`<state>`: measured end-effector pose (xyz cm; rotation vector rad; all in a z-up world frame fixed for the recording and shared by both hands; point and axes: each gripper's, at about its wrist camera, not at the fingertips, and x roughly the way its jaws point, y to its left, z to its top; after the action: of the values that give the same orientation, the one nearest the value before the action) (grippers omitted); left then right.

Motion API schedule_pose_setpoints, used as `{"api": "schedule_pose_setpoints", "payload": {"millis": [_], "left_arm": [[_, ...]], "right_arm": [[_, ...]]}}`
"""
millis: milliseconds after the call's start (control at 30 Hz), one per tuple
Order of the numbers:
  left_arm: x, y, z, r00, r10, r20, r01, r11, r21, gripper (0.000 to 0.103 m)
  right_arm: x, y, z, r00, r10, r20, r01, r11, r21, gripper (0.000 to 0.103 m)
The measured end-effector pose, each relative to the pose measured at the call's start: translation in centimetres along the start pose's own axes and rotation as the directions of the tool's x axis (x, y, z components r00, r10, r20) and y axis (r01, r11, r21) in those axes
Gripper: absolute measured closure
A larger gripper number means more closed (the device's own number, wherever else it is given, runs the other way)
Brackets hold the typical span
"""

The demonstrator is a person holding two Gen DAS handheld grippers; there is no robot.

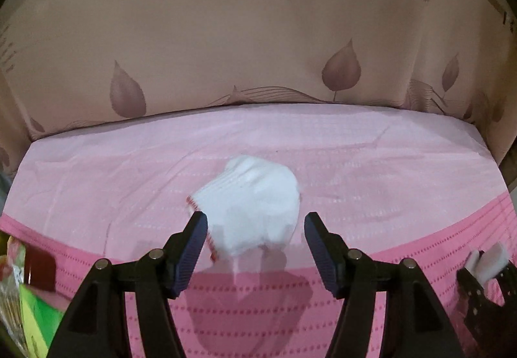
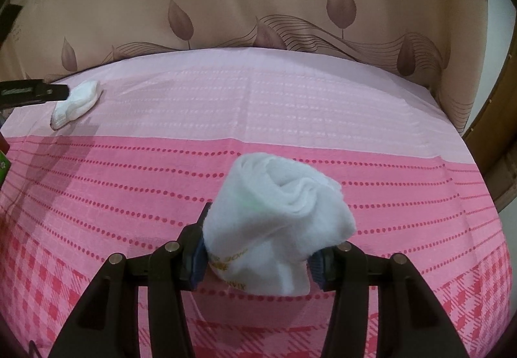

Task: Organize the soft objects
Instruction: 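Grasp the red-trimmed white sock with the left gripper while the right gripper holds the rolled sock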

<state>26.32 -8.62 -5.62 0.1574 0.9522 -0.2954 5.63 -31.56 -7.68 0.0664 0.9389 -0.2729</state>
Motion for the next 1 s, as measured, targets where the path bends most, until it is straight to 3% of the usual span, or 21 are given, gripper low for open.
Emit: {"api": "schedule_pose_setpoints", "payload": {"millis": [467,633,767,967,1000], "left_arm": [[4.6,0.5,1.8,1.000,0.027,-0.006,-0.027,1.000,0.005,0.039],[5.4,0.6,1.4,1.000,0.003,0.023,-0.003,1.000,0.011,0.034],[6.3,1.1,1.7,1.000,-0.027,0.002,0.027,1.000,-0.014,0.030],[6.5,0.7,1.5,1.000,-0.023,-0.006,0.023,1.000,0.012,0.030],[6.4,0.9,1.5,1.000,-0.029,-0.009,0.029,1.000,0.009,0.034]], "right_arm": [[0.1,0.0,0.2,1.000,0.010,-0.005,-0.010,1.000,0.003,0.054],[0.1,0.0,0.2,1.000,0.010,-0.007,-0.010,1.000,0.005,0.053],[0.2,0.1,0.2,1.000,0.010,-0.007,-0.010,1.000,0.006,0.053],[0.2,0.0,0.3,1.000,0.011,-0.007,-0.010,1.000,0.006,0.053],[0.1,0.1,0.3,1.000,0.011,-0.007,-0.011,1.000,0.008,0.053]]}}
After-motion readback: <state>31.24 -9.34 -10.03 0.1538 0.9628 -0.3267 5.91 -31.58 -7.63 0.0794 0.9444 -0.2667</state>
